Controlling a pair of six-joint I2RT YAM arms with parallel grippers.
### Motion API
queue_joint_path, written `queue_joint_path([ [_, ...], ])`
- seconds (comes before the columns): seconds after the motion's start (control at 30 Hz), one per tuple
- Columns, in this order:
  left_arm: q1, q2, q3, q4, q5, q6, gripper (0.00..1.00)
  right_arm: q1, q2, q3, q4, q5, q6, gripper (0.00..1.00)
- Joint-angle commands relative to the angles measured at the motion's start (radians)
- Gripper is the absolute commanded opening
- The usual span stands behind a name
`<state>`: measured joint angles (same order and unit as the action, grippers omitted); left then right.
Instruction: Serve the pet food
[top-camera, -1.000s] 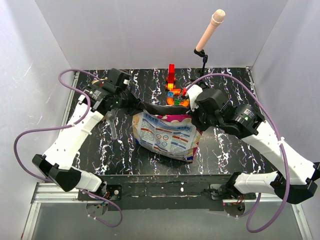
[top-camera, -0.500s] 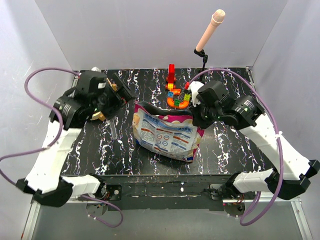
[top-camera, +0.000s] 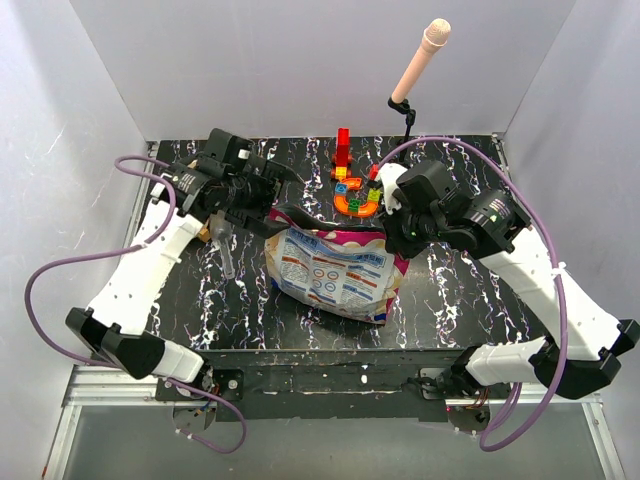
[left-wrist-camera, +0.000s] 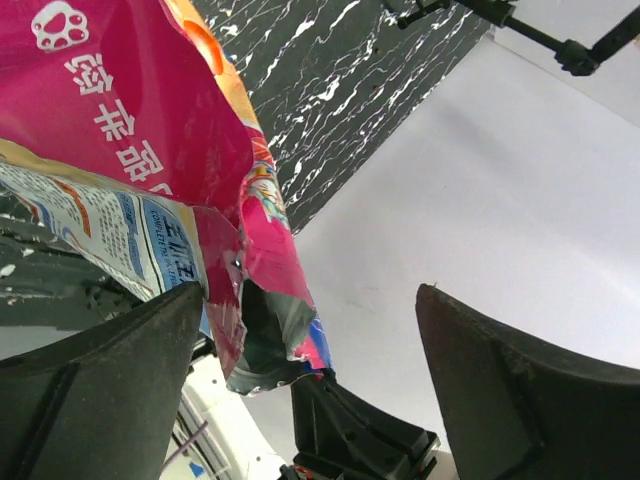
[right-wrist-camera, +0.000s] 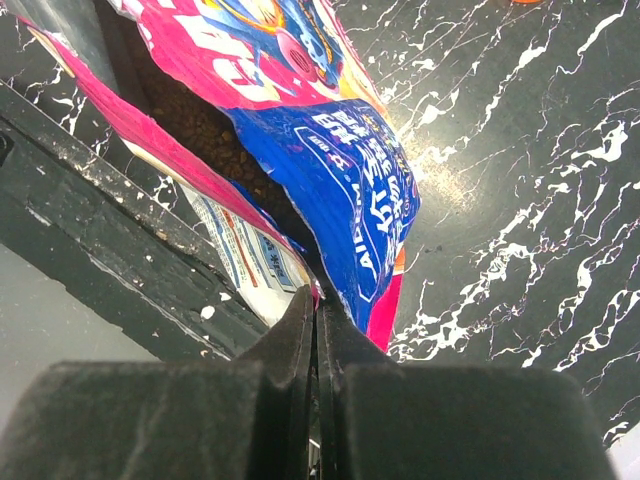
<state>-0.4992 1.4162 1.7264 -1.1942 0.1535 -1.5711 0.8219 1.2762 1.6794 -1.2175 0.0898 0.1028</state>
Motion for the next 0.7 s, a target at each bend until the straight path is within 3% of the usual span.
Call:
queue_joint_path([
  [0.0, 0.007, 0.0, -0.011, -0.022, 0.081, -0.118, 0.79, -0.007, -0.08, 0.031, 0.05, 0.039, 0.011, 0.01],
  [0.1, 0.005, -0.028, -0.086, 0.001, 0.103, -0.168, 0.68, -0.009, -0.086, 0.031, 0.058, 0.053, 0.009, 0.01],
  [0.33, 0.002, -0.028, -0.106, 0.004, 0.08, -0.152, 0.59, -0.009, -0.06, 0.052, 0.059, 0.045, 0.0, 0.01],
  [0.53, -0.006, -0.04, -0.146, 0.068, 0.044, -0.121, 0.33, 0.006, -0.032, 0.094, 0.023, 0.022, -0.031, 0.02],
  [0.6, -0.007, -0.052, -0.159, 0.084, 0.031, -0.122, 0.27, 0.035, -0.011, 0.132, 0.0, 0.051, -0.044, 0.2],
  [0.67, -0.006, -0.057, -0.169, 0.084, 0.029, -0.121, 0.22, 0.071, 0.026, 0.199, -0.016, 0.085, -0.049, 0.53],
])
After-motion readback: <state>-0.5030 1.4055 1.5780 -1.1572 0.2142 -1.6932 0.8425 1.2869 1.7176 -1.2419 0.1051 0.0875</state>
